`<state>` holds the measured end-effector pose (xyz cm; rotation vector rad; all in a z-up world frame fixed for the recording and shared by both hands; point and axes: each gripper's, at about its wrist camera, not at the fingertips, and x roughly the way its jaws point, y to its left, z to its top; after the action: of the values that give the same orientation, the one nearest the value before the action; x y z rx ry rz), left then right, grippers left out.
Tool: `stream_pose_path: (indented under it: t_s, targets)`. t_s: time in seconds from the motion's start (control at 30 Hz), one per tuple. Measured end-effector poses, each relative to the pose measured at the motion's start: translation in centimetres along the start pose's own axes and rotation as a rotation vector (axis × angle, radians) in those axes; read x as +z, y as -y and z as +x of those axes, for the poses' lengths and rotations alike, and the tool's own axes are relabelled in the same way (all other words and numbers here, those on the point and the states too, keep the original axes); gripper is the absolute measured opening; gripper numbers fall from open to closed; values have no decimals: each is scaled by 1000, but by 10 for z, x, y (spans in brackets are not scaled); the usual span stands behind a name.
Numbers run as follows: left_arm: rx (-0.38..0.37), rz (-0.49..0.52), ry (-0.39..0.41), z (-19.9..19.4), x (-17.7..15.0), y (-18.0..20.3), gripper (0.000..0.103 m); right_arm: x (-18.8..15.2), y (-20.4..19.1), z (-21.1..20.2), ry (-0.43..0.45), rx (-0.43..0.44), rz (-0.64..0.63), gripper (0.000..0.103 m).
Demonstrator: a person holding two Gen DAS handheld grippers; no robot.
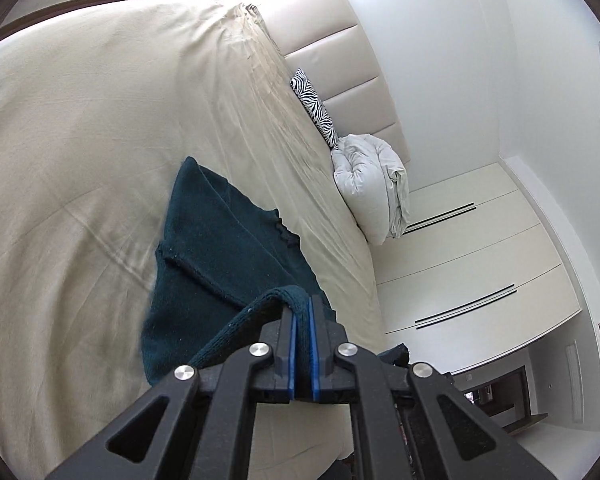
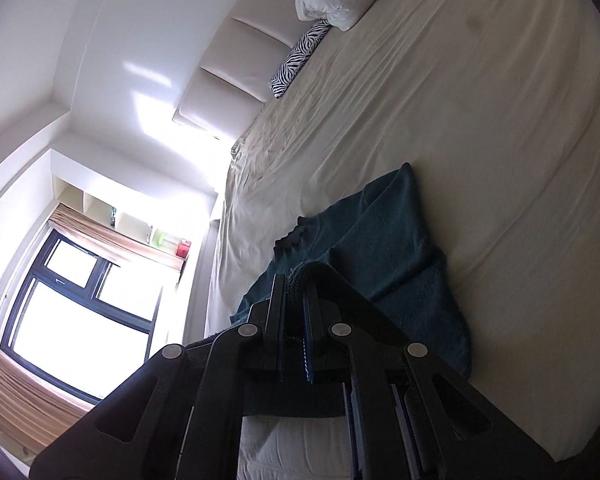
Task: Fold small clothes
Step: 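Lift the hem with both grippers and fold it toward the collar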
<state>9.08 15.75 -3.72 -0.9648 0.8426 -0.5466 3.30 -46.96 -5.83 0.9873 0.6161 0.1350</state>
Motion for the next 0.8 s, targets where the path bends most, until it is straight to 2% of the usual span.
stream_pose_path:
  t_s: [0.33,0.6,0.8]
  targets:
    - [47,-38,6,65,57,-18,6,57,2,82,24,-103,-25,6]
    - [81,-64,-3,117,96,-32,6,86,32,155,13,-160,25,6]
    - [155,-30,-7,156,119,-45,6,106,52,201,7,-219,41,6]
